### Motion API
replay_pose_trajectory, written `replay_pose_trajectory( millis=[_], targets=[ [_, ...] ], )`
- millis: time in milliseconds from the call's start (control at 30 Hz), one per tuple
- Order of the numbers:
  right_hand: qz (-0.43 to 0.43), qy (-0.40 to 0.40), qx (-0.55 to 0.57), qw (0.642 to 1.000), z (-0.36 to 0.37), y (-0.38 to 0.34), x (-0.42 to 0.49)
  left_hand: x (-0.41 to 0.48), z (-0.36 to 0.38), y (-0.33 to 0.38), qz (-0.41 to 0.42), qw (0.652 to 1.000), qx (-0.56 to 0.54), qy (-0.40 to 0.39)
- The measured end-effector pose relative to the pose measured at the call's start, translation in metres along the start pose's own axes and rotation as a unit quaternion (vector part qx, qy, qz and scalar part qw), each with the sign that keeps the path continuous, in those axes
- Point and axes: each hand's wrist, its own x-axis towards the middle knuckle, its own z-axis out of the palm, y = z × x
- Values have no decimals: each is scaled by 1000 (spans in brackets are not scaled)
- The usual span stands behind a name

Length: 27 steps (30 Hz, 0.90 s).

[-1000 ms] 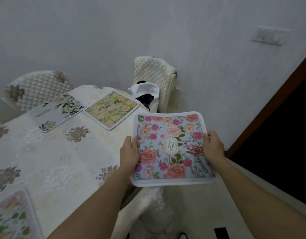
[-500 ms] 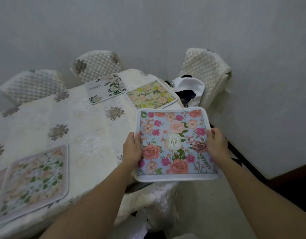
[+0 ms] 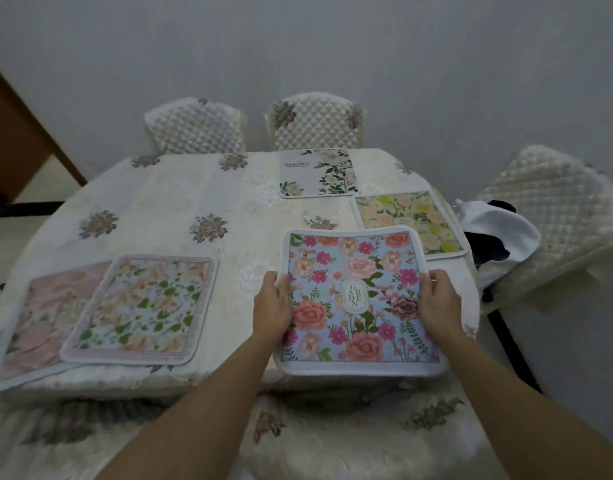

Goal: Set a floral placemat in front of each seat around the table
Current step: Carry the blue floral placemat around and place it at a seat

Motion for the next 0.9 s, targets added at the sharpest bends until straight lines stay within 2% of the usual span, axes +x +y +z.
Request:
replay_pose_trajectory(
  millis=[200,400,700,900],
  targets=[
    [-2,-25,-12,1000,45,-8,35,41,-9,-14,-16,999,35,22],
    [7,-77,-23,997,78,5,70,79,4,-44,-111,994,-1,21],
    [85,-152,-38,984,128,56,75,94,26,-90,-170,985,36,21],
    [89,-175,-76,978,138,64,79,93,28,-101,-188,981,36,37]
  ],
)
